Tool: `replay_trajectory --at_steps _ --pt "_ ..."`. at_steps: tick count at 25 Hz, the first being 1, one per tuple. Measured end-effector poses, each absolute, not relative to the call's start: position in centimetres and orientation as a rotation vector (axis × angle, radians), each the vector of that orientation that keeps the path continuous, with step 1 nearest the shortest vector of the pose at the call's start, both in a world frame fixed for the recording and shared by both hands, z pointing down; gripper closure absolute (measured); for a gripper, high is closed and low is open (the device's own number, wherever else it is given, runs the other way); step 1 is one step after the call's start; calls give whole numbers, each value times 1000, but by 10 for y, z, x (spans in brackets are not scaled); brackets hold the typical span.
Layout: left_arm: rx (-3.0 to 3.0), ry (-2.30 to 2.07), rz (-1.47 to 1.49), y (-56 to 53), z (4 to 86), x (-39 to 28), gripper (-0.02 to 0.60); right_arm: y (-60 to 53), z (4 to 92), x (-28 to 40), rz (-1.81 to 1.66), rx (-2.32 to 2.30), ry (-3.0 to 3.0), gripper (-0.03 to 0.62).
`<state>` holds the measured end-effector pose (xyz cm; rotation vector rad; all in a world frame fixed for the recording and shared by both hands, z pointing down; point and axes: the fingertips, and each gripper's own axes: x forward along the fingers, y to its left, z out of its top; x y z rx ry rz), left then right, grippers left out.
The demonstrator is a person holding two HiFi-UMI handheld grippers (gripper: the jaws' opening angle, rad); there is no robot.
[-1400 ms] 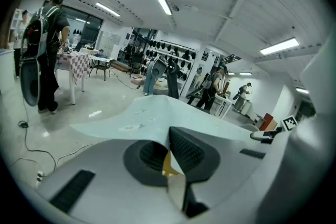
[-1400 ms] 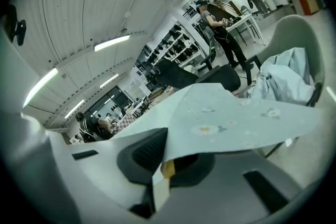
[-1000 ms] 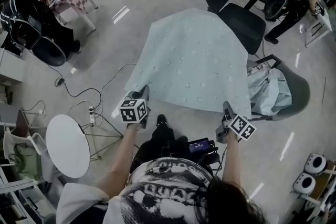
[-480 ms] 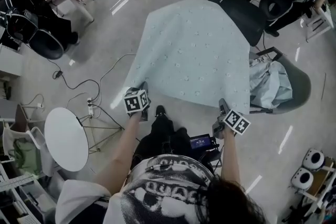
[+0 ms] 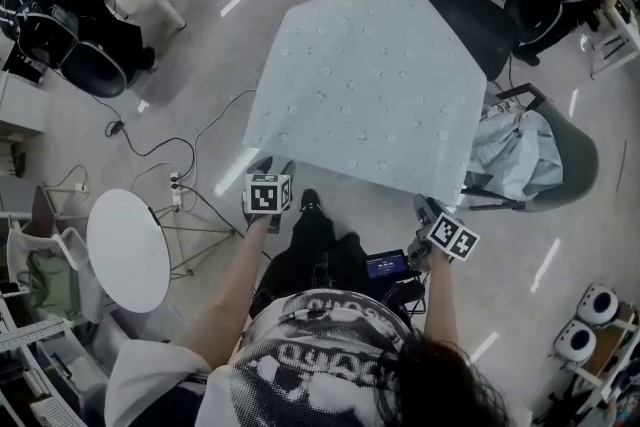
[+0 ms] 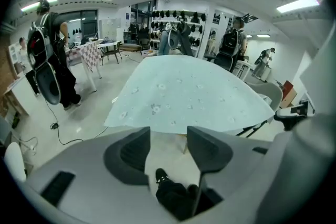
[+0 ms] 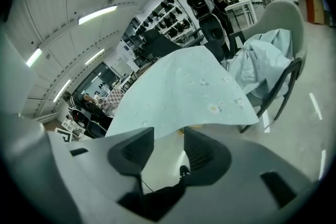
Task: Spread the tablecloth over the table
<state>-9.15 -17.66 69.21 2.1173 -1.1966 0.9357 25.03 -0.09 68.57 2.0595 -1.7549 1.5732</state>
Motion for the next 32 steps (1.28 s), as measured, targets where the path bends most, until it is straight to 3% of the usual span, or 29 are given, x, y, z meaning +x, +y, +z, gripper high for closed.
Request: replay_trajectory --at_steps 10,19,29,32 --pt "2364 -1127 795 -155 624 -42 400 -16 621 237 1330 2036 -2034 444" --pt "2527 -1047 649 -113 559 -7 431 -22 573 195 1195 1897 -2271 482" --pt "2648 -920 576 -70 522 9 448 -18 548 143 990 1727 -2383 484" --pt "2712 -841 574 -57 515 15 481 -16 544 126 947 1672 -2405 484"
